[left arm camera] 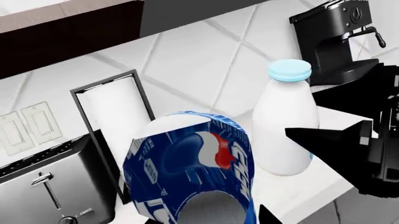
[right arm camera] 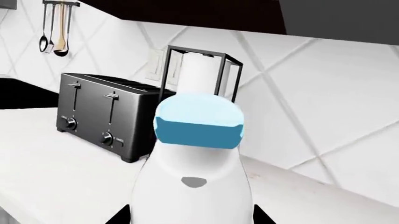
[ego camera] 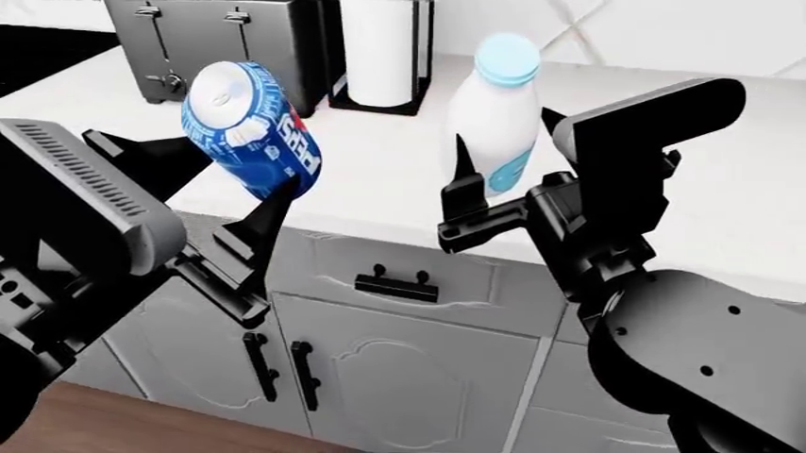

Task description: Move the drinks to the dining counter.

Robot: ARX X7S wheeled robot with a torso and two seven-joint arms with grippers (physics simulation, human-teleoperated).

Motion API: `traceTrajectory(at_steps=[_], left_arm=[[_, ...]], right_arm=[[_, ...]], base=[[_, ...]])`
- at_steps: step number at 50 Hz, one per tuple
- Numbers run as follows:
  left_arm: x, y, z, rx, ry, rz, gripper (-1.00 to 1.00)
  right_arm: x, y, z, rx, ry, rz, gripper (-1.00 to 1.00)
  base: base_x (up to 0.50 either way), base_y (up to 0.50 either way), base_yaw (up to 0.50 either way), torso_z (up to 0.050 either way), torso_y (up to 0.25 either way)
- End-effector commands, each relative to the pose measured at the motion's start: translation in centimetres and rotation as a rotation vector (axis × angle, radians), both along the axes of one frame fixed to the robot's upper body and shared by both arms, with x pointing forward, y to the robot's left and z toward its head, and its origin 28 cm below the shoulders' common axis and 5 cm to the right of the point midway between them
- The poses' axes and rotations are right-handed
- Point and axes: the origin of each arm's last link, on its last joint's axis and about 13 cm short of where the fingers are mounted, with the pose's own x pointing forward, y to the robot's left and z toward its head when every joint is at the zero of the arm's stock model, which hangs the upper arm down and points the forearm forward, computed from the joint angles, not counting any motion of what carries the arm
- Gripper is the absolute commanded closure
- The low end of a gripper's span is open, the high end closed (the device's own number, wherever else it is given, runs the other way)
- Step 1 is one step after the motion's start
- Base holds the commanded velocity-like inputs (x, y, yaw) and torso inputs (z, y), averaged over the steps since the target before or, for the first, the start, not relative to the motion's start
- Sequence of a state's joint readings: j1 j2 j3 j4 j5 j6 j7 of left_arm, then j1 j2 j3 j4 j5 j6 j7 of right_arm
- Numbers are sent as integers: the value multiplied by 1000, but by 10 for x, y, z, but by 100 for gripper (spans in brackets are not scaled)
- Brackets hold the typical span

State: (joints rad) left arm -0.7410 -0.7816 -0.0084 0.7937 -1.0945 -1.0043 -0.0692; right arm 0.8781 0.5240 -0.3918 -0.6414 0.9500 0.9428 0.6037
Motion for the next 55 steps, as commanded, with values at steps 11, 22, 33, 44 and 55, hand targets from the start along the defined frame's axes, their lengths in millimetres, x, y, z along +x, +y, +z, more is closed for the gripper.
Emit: traceTrajectory(at_steps=[11,22,33,44,55], left_arm=[[-2,1,1,-9,-11,10,100],[-3,2,1,-10,-12,12,100],[-2,2,2,-11,-12,10,100],[-2,2,1,-10,-14,11,100],[-3,2,2,-8,-14,10,100]], right_arm=[[0,0,1,-13,-15,13,100],[1,1,1,-20,-12,24,100],[3,3,1,-31,-7,34,100],[1,2,0,-32,-4,36,100],[-1,1,-2,-31,0,36,100]], base=[[0,0,500,1,0],[0,0,500,0,0],[0,0,500,0,1],[0,0,500,0,0],[0,0,500,0,1]])
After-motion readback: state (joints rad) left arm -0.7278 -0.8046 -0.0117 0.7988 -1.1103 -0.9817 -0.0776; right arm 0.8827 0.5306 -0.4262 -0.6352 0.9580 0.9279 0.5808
